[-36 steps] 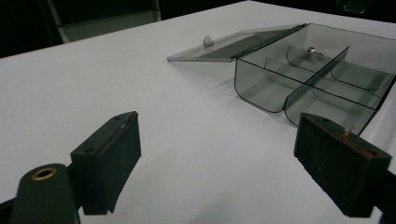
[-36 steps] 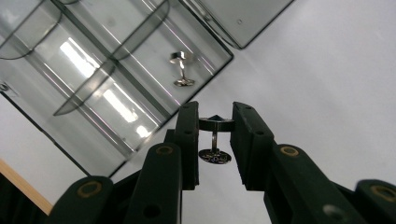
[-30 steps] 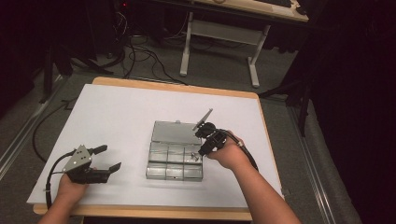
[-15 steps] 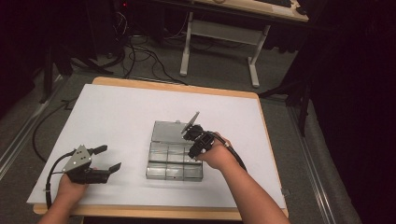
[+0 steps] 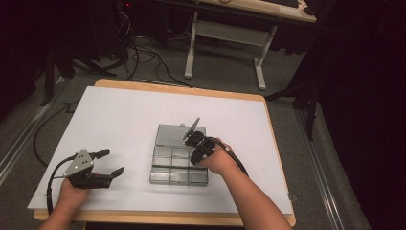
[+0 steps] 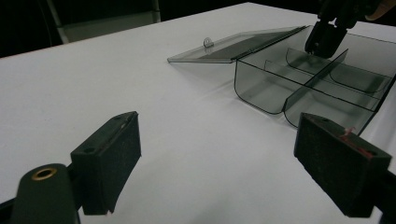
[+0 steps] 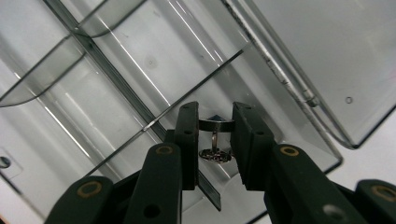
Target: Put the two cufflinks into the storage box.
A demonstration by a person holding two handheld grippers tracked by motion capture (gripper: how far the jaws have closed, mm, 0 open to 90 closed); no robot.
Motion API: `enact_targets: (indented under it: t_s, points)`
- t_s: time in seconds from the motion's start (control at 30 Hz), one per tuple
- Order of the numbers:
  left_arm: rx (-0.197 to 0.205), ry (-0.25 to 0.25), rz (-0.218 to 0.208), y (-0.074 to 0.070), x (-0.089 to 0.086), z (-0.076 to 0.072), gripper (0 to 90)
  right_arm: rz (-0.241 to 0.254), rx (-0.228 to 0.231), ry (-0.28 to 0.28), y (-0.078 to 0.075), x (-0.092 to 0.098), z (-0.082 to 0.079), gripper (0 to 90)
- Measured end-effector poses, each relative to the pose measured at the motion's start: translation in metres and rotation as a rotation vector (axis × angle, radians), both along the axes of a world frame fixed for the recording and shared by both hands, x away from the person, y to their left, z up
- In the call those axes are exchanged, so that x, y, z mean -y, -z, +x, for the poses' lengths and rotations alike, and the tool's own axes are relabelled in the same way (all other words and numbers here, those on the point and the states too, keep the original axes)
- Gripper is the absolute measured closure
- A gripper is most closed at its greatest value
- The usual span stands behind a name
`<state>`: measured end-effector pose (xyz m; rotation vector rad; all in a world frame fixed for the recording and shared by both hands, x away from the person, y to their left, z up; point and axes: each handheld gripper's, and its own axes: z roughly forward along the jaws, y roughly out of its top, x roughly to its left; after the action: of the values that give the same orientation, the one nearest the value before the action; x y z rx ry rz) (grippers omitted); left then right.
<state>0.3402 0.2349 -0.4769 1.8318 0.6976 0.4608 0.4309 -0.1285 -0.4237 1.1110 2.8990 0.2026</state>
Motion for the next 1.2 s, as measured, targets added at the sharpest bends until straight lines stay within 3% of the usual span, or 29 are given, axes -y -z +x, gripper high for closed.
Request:
enact_targets:
  t_s: [0.13, 0.23, 0.7, 0.93, 1.13, 1.2]
  points:
    - [0.001, 0.001, 0.0, 0.0, 0.0, 0.0, 15.3, 0.005, -0.01, 0.022, 0.006, 0.0, 0.001, 73.6]
    - [0.001, 0.0, -0.001, 0.0, 0.0, 0.0, 15.3, -0.005, -0.008, -0.004, 0.009, -0.001, 0.002, 73.5]
    - [0.0, -0.001, -0.003, 0.0, 0.0, 0.0, 15.3, -0.021, -0.008, 0.001, 0.013, -0.004, 0.001, 69.2]
    - [0.002, -0.001, -0.006, 0.0, -0.001, -0.001, 15.3, 0.007, -0.003, 0.015, 0.0, -0.002, -0.003, 70.4]
    - [0.002, -0.004, -0.011, 0.0, -0.001, -0.001, 15.3, 0.022, 0.03, -0.002, -0.012, 0.006, -0.006, 72.1]
    - [0.003, -0.005, -0.01, 0.0, -0.001, 0.0, 15.3, 0.021, 0.029, 0.025, -0.017, 0.01, -0.007, 72.5]
